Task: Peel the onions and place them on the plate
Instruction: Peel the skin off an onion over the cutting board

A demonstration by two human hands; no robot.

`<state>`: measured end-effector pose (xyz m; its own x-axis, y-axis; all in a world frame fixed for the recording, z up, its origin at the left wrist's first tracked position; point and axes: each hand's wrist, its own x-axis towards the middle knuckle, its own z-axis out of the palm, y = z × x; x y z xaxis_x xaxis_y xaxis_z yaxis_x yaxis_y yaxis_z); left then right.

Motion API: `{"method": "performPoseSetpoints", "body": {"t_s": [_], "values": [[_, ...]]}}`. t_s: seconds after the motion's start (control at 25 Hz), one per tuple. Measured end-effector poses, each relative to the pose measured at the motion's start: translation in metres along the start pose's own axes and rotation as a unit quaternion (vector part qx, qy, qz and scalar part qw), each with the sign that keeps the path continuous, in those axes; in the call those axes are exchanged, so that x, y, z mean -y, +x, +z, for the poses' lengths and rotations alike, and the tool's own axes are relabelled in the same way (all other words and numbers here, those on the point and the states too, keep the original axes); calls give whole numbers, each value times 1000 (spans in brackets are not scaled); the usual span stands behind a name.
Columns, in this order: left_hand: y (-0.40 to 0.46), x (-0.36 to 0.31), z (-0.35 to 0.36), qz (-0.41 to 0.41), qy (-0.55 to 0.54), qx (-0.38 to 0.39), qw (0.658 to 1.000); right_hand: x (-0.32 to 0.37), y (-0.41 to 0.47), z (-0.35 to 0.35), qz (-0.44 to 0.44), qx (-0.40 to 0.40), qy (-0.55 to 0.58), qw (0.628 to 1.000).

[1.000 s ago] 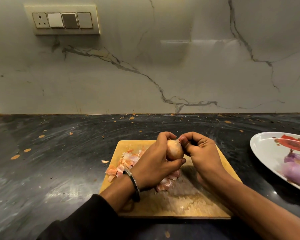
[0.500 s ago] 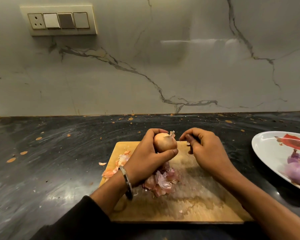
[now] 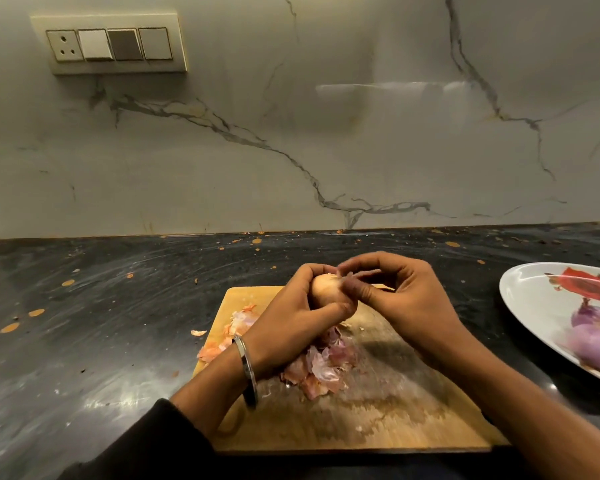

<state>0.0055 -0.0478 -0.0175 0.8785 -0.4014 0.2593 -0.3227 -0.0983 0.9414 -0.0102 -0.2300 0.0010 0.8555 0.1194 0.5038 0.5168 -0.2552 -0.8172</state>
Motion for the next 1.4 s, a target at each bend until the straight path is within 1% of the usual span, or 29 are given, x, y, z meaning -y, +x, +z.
{"method": "performPoseSetpoints", "body": {"t_s": [0.16, 0.24, 0.32, 0.44, 0.52, 0.64, 0.76, 0.84, 0.88, 0.92, 0.96, 1.0, 1.04, 1.08, 1.12, 1.16, 1.28, 1.32, 1.36, 1.4], "values": [[-1, 0, 5, 31, 54, -2, 998, -6, 1, 1, -41, -35, -81, 995], [0, 0, 4, 30, 56, -6, 998, -6, 3, -3, -57, -24, -100, 993], [0, -3, 1, 18, 33, 0, 999, -5, 3, -5, -75, -8, -131, 988], [0, -6, -2, 39, 27, 26, 999, -3, 3, -7, -83, 36, -146, 985], [0, -9, -2, 70, 47, 35, 996, -5, 2, -5, -53, 61, -103, 991], [0, -10, -2, 90, 64, 34, 993, -7, 0, 0, 19, 61, 36, 997], [-1, -9, -3, 81, 52, 55, 994, -8, -3, 4, 53, 66, 157, 984], [-2, -8, -5, 71, 48, 76, 993, -9, -5, 6, 83, 71, 229, 967], [-3, -7, -5, 66, 46, 82, 993, -9, -5, 6, 96, 71, 248, 961], [-3, -7, -4, 59, 47, 78, 994, -10, -5, 6, 98, 67, 236, 965], [-3, -6, -3, 51, 48, 64, 996, -10, -4, 5, 74, 64, 173, 980], [-2, -6, -2, 41, 49, 43, 997, -10, -4, 3, 27, 60, 64, 996], [-2, -6, -1, 35, 49, 22, 998, -10, -4, 1, -33, 57, -66, 996], [-1, -6, -1, 35, 48, 1, 998, -9, -5, 1, -91, 61, -175, 979], [0, -6, -1, 38, 47, -16, 998, -7, -7, 0, -134, 68, -252, 956], [1, -6, -2, 43, 43, -26, 998, -4, -8, 0, -159, 78, -294, 939], [1, -7, -3, 43, 42, -32, 998, 2, -11, -1, -183, 95, -367, 907], [1, -7, -2, 41, 51, -31, 997, 3, -13, -1, -183, 96, -367, 907], [1, -7, -1, 40, 58, -30, 997, 2, -14, 0, -175, 100, -342, 918], [1, -7, -1, 40, 60, -30, 997, 2, -15, 2, -157, 107, -291, 938]]}}
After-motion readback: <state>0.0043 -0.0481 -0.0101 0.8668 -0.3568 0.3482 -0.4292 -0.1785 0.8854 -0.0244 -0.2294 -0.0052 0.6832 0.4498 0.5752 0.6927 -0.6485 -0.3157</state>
